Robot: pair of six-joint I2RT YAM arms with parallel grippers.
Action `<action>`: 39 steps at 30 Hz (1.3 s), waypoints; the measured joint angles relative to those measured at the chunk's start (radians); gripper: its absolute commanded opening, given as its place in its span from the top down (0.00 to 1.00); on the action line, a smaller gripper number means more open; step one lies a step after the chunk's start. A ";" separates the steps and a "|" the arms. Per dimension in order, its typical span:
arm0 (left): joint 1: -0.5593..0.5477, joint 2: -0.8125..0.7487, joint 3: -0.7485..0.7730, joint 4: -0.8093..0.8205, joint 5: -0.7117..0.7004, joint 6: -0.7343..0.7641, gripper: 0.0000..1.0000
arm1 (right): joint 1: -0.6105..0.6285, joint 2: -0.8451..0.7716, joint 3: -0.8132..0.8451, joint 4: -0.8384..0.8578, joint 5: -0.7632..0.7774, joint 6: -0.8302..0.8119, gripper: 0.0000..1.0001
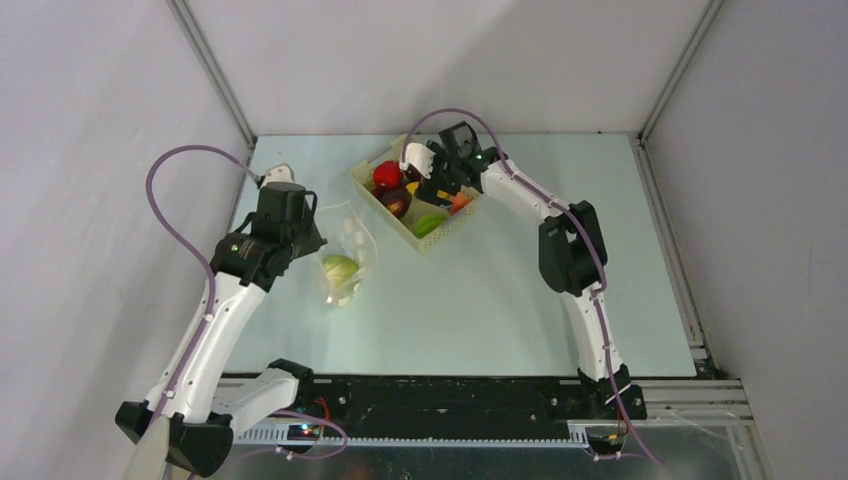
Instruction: Place the food in the zip-top bag and seal the zipper
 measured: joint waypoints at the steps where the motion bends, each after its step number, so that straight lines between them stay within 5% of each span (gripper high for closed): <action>1: 0.003 0.002 0.000 0.000 0.002 0.000 1.00 | -0.004 0.013 0.011 -0.009 -0.004 -0.012 0.00; 30: 0.081 0.016 0.000 0.021 0.120 0.001 1.00 | -0.031 0.188 0.111 0.016 -0.055 -0.166 0.01; 39: 0.113 0.016 0.000 0.027 0.159 0.001 1.00 | -0.049 0.206 0.153 -0.044 -0.064 -0.271 0.14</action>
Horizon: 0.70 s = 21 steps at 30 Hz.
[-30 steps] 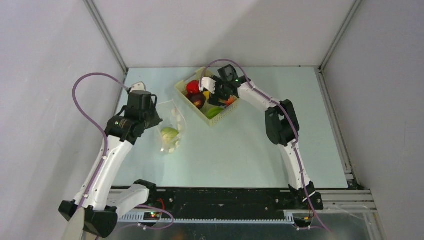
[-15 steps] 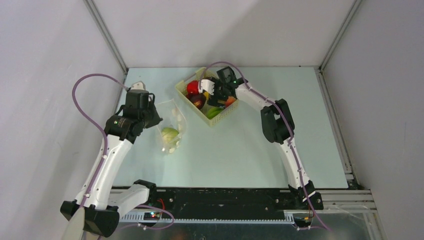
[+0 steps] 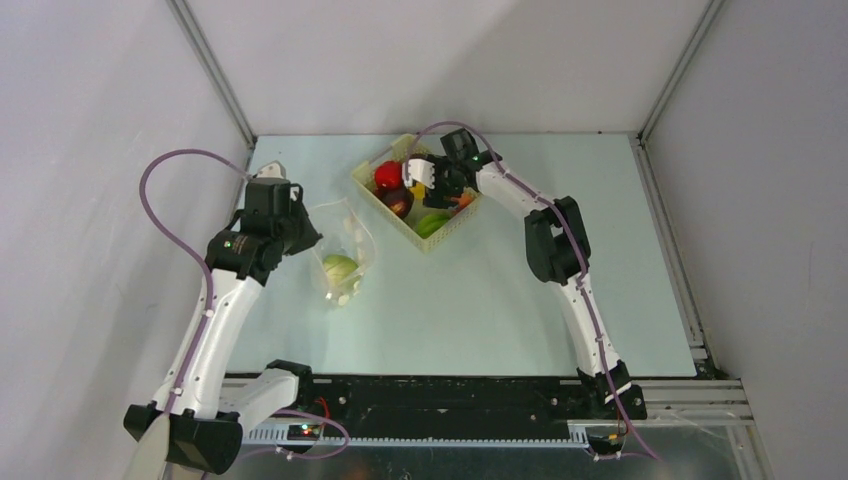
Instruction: Place the food in the zip-top bag and seal the zipper
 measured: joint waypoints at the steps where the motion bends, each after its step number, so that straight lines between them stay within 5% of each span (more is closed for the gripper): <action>1: 0.005 0.000 0.000 0.000 0.005 0.000 1.00 | 0.000 0.002 0.000 -0.007 0.002 -0.015 0.14; 12: 0.025 0.000 0.000 0.011 0.043 0.000 1.00 | 0.004 0.019 0.000 -0.011 0.032 -0.063 0.28; 14: 0.027 0.000 0.000 0.016 0.048 0.000 1.00 | 0.004 0.019 0.000 -0.011 0.033 -0.065 0.36; 17: 0.029 0.000 0.000 0.018 0.053 0.000 1.00 | 0.004 0.019 0.000 -0.014 0.033 -0.070 0.62; 21: 0.030 0.000 0.000 0.021 0.053 0.000 1.00 | 0.007 0.019 -0.003 -0.016 0.035 -0.072 0.67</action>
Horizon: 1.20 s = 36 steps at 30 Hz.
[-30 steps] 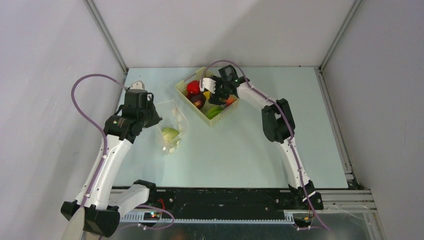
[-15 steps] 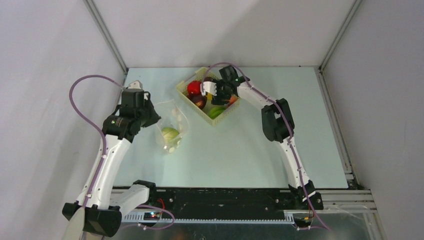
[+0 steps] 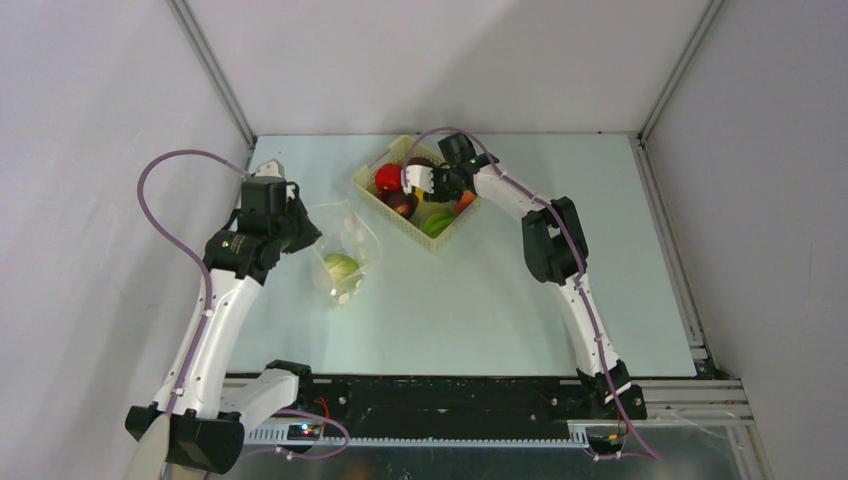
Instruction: Place the food in the zip-top bag and seal the zipper
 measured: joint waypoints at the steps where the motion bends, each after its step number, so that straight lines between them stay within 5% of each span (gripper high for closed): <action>1: 0.000 0.000 0.000 0.000 0.000 0.000 1.00 | 0.002 0.000 -0.002 0.001 0.000 0.000 0.67; 14: 0.001 -0.002 0.000 0.001 0.000 0.000 1.00 | 0.014 -0.075 -0.119 0.010 0.028 0.041 0.84; 20: 0.003 -0.006 -0.014 0.008 0.002 0.000 1.00 | 0.021 -0.153 -0.237 0.026 0.042 0.097 1.00; 29: 0.006 -0.006 -0.016 0.010 0.003 0.000 1.00 | 0.037 -0.232 -0.340 0.143 0.106 0.267 1.00; 36: 0.007 -0.011 -0.029 0.027 0.021 -0.001 1.00 | 0.042 -0.449 -0.481 0.225 0.109 0.373 1.00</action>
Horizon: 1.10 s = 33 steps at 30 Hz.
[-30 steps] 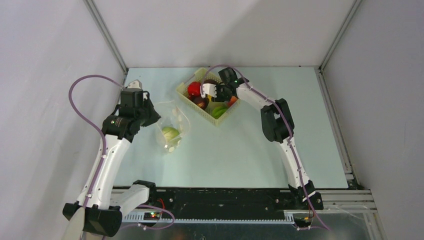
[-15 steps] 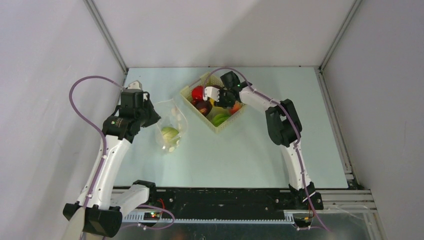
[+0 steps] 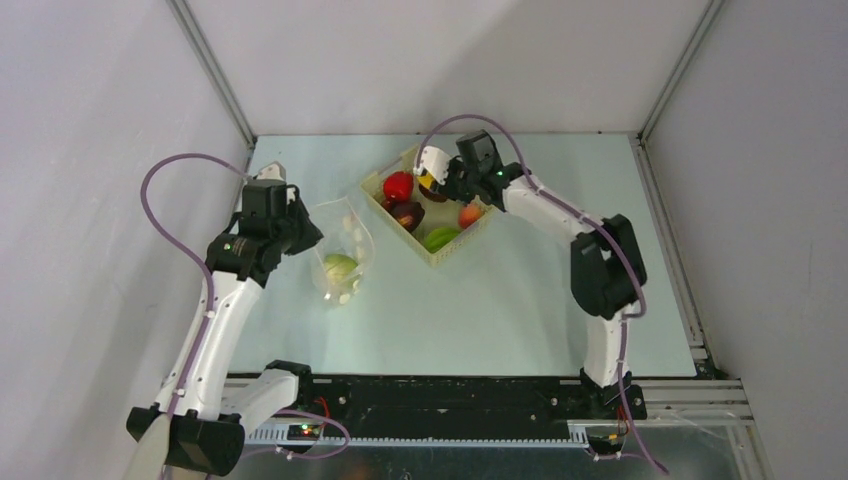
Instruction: Place the food in the zip-top bag and seal the zipper
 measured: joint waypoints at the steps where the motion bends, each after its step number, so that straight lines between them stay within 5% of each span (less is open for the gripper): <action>1: 0.000 -0.001 -0.004 0.002 0.006 0.000 1.00 | 0.000 -0.030 -0.016 0.007 -0.003 0.011 1.00; 8: 0.000 -0.003 -0.010 0.017 0.040 0.000 1.00 | 0.043 -0.267 -0.135 0.038 -0.008 0.168 1.00; 19: 0.001 -0.010 -0.021 0.040 0.122 0.000 1.00 | 0.183 -0.627 -0.401 0.192 -0.212 0.848 1.00; 25: 0.002 -0.010 -0.021 0.042 0.140 0.000 1.00 | 0.305 -0.632 -0.409 0.321 -0.247 1.102 0.98; 33: 0.002 -0.018 -0.033 0.048 0.146 0.000 1.00 | 0.406 -0.524 -0.410 0.448 -0.108 1.308 0.93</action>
